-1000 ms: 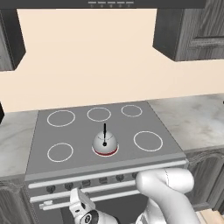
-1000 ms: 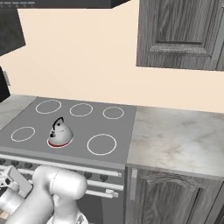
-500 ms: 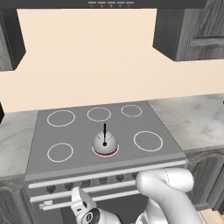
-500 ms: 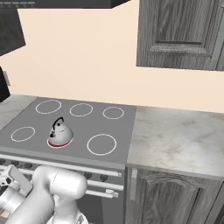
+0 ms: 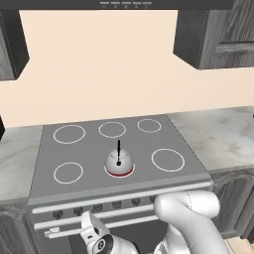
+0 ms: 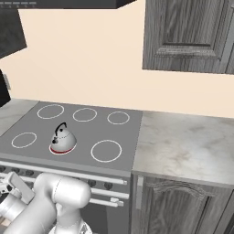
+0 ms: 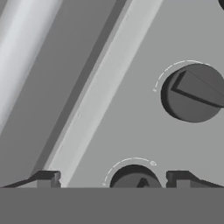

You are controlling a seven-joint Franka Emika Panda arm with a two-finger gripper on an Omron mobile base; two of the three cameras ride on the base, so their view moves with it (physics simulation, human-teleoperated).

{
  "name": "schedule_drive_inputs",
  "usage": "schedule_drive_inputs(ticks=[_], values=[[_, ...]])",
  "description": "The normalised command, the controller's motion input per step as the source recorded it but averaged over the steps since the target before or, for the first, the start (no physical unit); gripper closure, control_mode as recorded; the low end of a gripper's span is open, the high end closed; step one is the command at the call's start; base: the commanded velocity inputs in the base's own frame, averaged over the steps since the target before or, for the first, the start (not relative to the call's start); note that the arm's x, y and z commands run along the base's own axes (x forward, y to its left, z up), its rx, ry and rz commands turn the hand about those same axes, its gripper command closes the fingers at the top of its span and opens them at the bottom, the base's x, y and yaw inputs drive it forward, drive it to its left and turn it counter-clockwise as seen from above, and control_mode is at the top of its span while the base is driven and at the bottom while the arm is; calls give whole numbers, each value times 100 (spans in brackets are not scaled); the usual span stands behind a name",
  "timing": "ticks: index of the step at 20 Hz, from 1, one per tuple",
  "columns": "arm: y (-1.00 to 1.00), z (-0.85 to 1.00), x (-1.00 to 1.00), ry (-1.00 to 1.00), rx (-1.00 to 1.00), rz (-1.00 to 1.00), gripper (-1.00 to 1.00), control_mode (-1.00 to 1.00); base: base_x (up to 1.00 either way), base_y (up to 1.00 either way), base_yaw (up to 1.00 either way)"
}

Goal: Lower the heat of the kettle.

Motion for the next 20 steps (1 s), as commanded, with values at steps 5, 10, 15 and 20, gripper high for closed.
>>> schedule_drive_inputs(ticks=[5,10,15,20], values=[[-12,22,22,0,0,0,-100,-100,0,0,0],[-15,24,20,0,0,0,-100,-100,0,0,0],[-22,30,15,-6,0,0,-100,-100,0,0,0],[-20,33,11,-6,0,0,-100,-100,0,0,0]])
